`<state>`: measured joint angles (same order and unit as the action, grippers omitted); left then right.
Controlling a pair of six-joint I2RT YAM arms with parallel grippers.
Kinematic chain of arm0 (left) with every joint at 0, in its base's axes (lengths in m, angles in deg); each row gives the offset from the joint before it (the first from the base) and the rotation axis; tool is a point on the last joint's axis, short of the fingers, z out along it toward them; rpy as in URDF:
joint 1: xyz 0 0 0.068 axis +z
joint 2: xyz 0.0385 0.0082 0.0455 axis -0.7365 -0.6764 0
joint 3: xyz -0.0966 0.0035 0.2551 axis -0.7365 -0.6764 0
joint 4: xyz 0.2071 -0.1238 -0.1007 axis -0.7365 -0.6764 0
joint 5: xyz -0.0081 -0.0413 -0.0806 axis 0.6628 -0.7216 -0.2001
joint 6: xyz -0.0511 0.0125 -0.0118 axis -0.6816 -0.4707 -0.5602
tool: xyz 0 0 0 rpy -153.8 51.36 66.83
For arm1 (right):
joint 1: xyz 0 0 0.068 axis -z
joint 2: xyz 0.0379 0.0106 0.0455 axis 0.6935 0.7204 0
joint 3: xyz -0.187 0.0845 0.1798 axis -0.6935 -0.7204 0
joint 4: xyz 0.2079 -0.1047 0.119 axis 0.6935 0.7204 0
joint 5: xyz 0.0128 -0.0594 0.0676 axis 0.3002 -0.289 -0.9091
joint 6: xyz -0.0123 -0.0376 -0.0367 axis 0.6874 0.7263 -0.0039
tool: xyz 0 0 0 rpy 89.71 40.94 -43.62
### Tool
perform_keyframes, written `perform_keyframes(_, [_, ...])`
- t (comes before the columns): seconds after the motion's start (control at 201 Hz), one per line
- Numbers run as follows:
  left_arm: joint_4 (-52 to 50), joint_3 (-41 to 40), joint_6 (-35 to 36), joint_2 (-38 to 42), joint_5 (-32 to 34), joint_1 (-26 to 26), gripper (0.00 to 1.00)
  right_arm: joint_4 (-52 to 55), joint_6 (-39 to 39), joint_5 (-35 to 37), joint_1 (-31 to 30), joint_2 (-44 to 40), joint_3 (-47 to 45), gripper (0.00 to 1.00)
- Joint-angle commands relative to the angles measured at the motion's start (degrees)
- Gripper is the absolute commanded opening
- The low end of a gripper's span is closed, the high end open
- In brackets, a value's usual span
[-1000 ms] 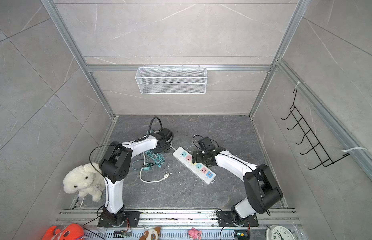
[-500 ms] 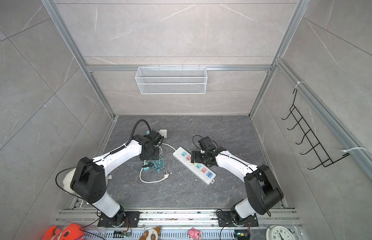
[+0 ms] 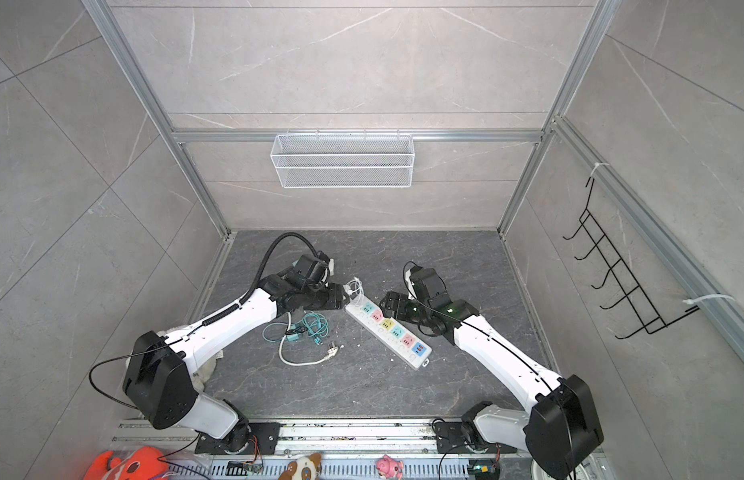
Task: Insert plugs into power strip
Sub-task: Pick up the plug from the top-center of the table, then insert the plug into the socket.
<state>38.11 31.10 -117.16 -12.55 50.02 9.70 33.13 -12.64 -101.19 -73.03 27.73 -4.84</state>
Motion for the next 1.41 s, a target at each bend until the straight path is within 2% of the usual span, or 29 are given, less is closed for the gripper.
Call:
perform_keyframes(0.0, [12.3, -2.3, -1.4, -0.1, -3.7, -0.4, 0.22, -1.5, -4.0, -4.4, 0.0, -0.8, -1.5, 0.91])
perform_keyframes(0.209, [19.2, -3.9, -2.9, -2.6, -5.7, -1.2, 0.22, -9.0, -8.5, -9.5, -0.2, 1.1, -2.5, 0.78])
perform_keyframes(0.448, [23.6, -5.8, -3.5, -4.9, -7.1, -2.2, 0.22, -11.0, -8.9, -9.1, -1.4, 4.0, -0.1, 0.61])
perform_keyframes(0.667, [26.1, -7.2, -3.5, -5.2, -6.7, -3.0, 0.22, -10.8, -7.6, -7.2, -2.7, 8.0, 3.5, 0.54])
perform_keyframes(0.911, [26.5, -9.2, -3.4, -3.3, -5.8, -3.5, 0.22, -9.0, -5.9, -4.2, -2.7, 12.4, 7.9, 0.53])
perform_keyframes(1.408, [26.5, -10.3, -3.3, -1.7, -4.7, -4.0, 0.21, -10.9, -7.7, -1.0, -3.7, 15.6, 8.9, 0.52])
